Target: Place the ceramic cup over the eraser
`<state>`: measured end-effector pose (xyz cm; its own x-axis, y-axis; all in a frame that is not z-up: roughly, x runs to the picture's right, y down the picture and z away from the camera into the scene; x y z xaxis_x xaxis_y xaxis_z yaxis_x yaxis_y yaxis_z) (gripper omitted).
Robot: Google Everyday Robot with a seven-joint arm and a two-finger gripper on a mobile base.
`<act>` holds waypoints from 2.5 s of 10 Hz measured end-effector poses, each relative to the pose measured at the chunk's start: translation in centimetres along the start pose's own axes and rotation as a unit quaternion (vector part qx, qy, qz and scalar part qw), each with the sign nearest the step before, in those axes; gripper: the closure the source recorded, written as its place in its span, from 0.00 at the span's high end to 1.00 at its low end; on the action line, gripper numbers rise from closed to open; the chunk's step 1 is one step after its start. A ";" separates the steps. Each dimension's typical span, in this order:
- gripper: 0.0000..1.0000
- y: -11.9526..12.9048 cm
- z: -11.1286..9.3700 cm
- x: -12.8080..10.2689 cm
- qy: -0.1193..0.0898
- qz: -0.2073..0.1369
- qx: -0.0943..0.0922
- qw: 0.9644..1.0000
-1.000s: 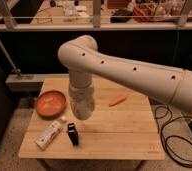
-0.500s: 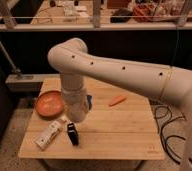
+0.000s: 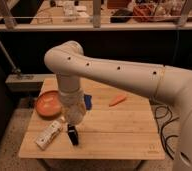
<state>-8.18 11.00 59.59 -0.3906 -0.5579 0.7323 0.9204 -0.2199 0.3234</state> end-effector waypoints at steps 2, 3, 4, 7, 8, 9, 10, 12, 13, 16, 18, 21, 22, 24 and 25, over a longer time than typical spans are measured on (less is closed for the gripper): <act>0.06 -0.8 0.3 0.4 -0.002 -0.005 0.005 1.000; 0.06 -0.7 -0.2 0.1 -0.005 -0.003 0.007 1.000; 0.06 -0.3 -0.9 -0.4 -0.007 -0.002 0.007 1.000; 0.06 -0.1 -2.1 -1.5 -0.013 -0.006 0.008 1.000; 0.06 -0.2 -2.1 -1.7 -0.018 -0.009 0.010 1.000; 0.06 -0.4 -1.9 -1.8 -0.024 -0.014 0.013 1.000; 0.06 -0.7 -1.8 -1.9 -0.028 -0.021 0.016 0.999; 0.06 -1.8 -1.4 -2.0 -0.041 -0.037 0.016 0.998; 0.06 -2.0 -1.1 -2.2 -0.047 -0.042 0.016 0.998; 0.06 -2.3 0.2 -2.9 -0.065 -0.045 0.016 0.997; 0.06 -2.1 0.7 -3.3 -0.070 -0.042 0.015 0.997; 0.06 -2.8 2.2 -2.7 -0.073 -0.050 0.017 0.996; 0.06 -3.0 2.8 -2.6 -0.076 -0.051 0.016 0.996; 0.06 -3.0 3.4 -2.7 -0.080 -0.052 0.016 0.995; 0.06 -3.1 3.7 -2.7 -0.081 -0.054 0.016 0.995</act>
<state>-10.05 16.10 58.83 -0.4872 -0.3952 0.7787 0.8730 -0.2447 0.4220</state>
